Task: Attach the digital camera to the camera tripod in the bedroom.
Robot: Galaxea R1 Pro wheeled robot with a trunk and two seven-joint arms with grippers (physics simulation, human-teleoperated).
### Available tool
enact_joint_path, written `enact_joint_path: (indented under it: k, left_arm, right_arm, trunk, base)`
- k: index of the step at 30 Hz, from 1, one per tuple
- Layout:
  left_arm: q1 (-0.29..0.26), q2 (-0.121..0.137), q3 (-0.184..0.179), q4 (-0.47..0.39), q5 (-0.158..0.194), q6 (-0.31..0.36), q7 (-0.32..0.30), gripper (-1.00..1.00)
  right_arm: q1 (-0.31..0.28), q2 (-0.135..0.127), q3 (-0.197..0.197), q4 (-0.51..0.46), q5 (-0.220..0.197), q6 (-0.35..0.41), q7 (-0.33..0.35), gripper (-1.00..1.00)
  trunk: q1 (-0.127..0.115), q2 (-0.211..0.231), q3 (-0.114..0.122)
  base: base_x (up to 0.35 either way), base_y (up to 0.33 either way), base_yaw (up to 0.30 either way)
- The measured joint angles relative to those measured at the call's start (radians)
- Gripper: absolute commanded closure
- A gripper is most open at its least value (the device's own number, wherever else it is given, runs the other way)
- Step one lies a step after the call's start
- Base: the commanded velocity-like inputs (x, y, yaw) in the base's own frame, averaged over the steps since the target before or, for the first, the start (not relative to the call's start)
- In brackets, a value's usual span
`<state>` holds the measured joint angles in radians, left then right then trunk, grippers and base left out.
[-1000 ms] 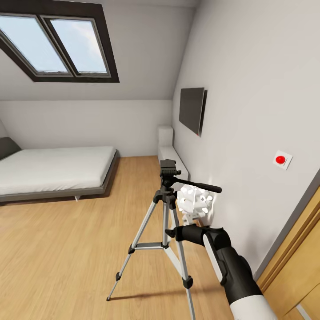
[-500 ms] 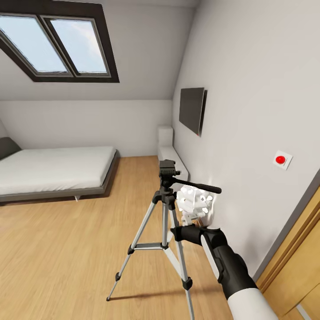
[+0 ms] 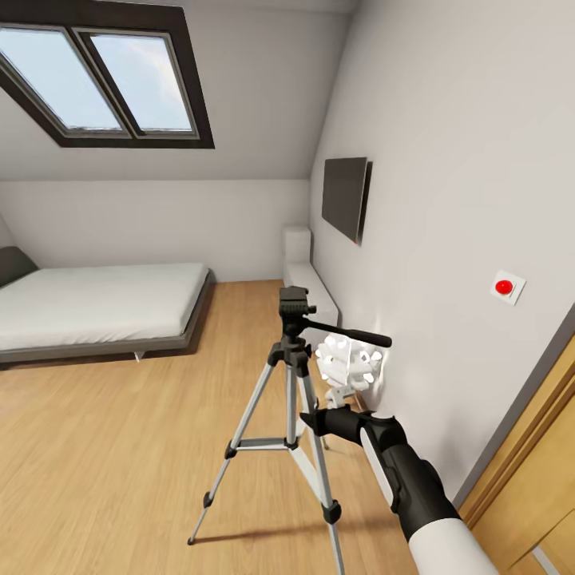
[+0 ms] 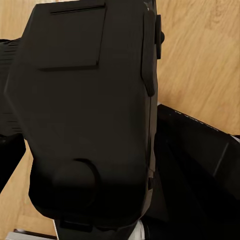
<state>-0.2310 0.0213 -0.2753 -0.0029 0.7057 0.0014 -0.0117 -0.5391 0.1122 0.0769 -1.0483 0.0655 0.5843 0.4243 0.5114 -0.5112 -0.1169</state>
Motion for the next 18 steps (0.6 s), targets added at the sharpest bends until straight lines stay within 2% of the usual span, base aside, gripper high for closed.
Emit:
enact_joint_path:
  k: [7,18]
  left_arm:
    - [0.0,0.001,0.0,0.0,-0.001,0.0,0.0,1.0]
    - [0.0,0.009,-0.001,0.0,0.002,0.001,0.0,1.0]
  right_arm:
    - [0.0,-0.014,0.003,-0.002,-0.001,-0.003,-0.001,1.0]
    - [0.0,-0.017,0.003,0.0,0.001,-0.004,0.0,1.0]
  trunk:
    - [0.0,0.0,0.0]
    - [0.0,0.0,0.0]
  base:
    - [0.0,0.0,0.0]
    - [0.0,0.0,0.0]
